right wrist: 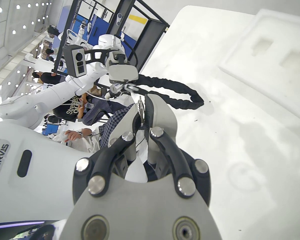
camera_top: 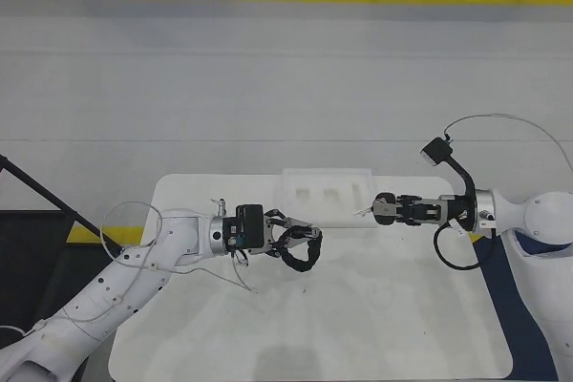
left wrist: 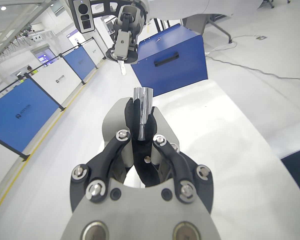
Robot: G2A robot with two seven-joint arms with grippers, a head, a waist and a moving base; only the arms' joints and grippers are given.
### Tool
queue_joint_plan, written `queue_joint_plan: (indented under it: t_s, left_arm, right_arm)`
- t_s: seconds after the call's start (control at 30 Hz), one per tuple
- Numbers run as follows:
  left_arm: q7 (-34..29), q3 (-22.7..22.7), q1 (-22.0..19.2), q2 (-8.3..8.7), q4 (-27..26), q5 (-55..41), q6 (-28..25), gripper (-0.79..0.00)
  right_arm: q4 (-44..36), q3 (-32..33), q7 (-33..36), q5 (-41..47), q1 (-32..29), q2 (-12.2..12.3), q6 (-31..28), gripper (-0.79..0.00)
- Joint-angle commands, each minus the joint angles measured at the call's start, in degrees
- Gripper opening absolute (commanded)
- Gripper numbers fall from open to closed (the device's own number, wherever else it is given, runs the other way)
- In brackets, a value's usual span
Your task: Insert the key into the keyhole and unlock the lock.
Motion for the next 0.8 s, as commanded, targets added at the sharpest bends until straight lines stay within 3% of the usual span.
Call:
queue_joint_plan:
  t_s: [0.0,0.23,0.63,0.77]
  left_arm:
    - [0.9,0.6,-0.1,-0.49,0.3,1.4,1.7,-0.785]
    - [6.9,3.1,-1.6,-2.56,3.8,3.5,3.8,-0.785]
    - [6.9,3.1,-1.6,-2.56,3.8,3.5,3.8,-0.785]
    - [6.1,2.8,0.2,-2.85,4.6,1.9,6.1,-0.785]
  right_arm:
    - [-0.2,-0.2,0.2,1.1,-0.2,0.1,1.4,-0.785]
    - [-0.1,-1.0,-1.3,2.7,-1.0,0.1,3.0,-0.785]
    - [-0.1,-1.0,-1.3,2.7,-1.0,0.1,3.0,-0.785]
    - [-1.0,-1.5,-3.1,2.9,-2.2,0.1,4.3,-0.785]
